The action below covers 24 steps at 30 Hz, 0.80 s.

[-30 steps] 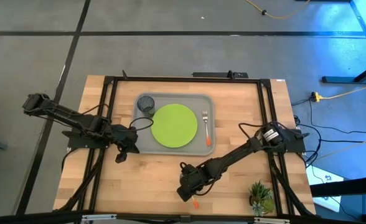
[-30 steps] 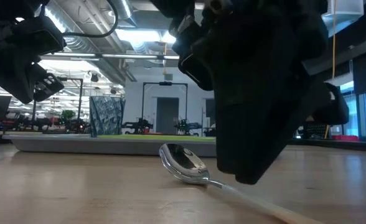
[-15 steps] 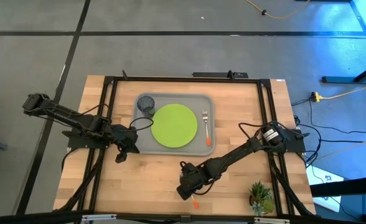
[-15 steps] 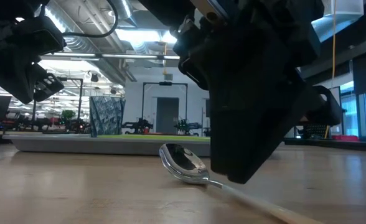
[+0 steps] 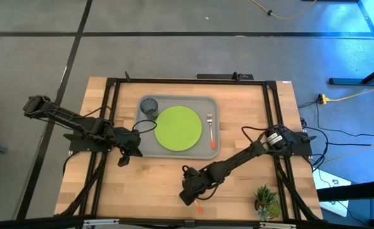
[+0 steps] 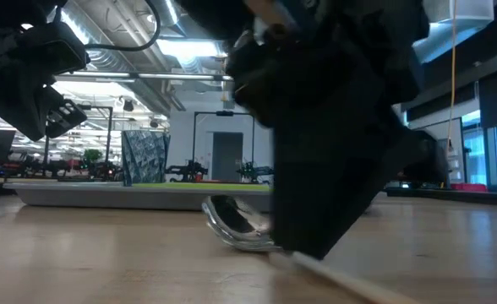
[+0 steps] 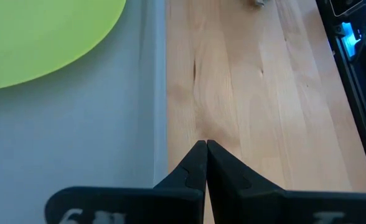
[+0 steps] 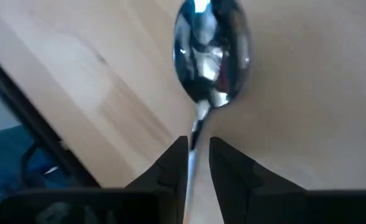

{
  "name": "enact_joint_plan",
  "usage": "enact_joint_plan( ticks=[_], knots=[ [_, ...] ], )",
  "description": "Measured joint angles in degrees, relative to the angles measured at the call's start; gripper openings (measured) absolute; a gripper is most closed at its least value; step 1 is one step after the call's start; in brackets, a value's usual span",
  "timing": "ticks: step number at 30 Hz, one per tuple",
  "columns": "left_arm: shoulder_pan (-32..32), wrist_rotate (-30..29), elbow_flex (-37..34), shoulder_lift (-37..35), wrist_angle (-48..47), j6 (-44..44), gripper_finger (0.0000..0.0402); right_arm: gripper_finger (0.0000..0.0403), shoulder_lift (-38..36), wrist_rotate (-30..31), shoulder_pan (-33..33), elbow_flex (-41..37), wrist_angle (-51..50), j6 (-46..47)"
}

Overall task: Pick and place plate/cup/fork/spoon on tray
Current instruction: Put the orange spoon on the gray tray in between the green plate and the orange fork

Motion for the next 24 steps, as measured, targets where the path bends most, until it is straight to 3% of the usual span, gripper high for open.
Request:
enact_joint_plan(
  ticks=[24],
  knots=[
    [0.0,-0.3,0.0,0.0,0.0,-0.1,0.0,0.0042,1.7,1.6,-0.3,0.1,-1.2,0.0]
  ],
)
